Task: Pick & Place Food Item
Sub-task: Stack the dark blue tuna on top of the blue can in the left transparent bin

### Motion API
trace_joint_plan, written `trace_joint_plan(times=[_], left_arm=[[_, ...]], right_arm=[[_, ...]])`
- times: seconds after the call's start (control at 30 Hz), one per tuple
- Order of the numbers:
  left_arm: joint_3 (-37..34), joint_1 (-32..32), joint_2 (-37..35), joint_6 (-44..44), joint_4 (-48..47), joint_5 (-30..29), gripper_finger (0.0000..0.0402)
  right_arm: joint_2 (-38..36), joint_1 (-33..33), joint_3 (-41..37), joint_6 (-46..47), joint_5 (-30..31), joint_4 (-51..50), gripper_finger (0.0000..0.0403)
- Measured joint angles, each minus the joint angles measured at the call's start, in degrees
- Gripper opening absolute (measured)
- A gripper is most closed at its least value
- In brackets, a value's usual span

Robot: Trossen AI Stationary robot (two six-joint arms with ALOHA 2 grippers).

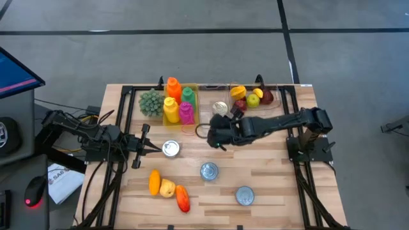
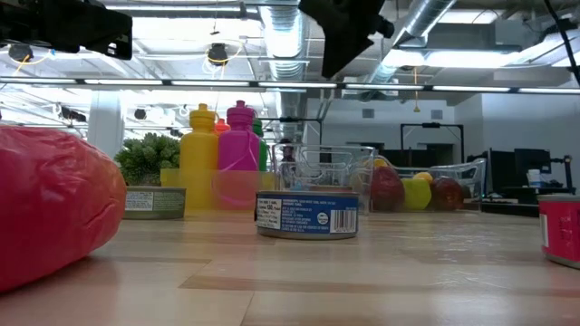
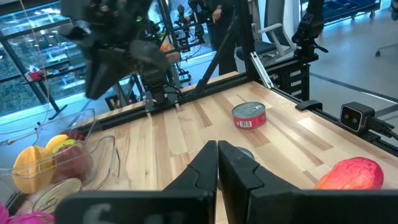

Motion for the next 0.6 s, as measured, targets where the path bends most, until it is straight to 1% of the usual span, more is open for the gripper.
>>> trace_joint_plan(times=[0.2, 0.6], left_arm=[[0.0, 0.0, 0.0, 0.0, 0.0, 0.0, 0.0002], [0.0, 0.0, 0.0, 0.0, 0.0, 0.0, 0.0002]], right_arm=[[0.0, 5.5, 0.0, 5.3, 0.0, -0.4, 0.0037], [0.0, 16.8, 0.0, 21.1, 0.2, -2.2, 0.0037]])
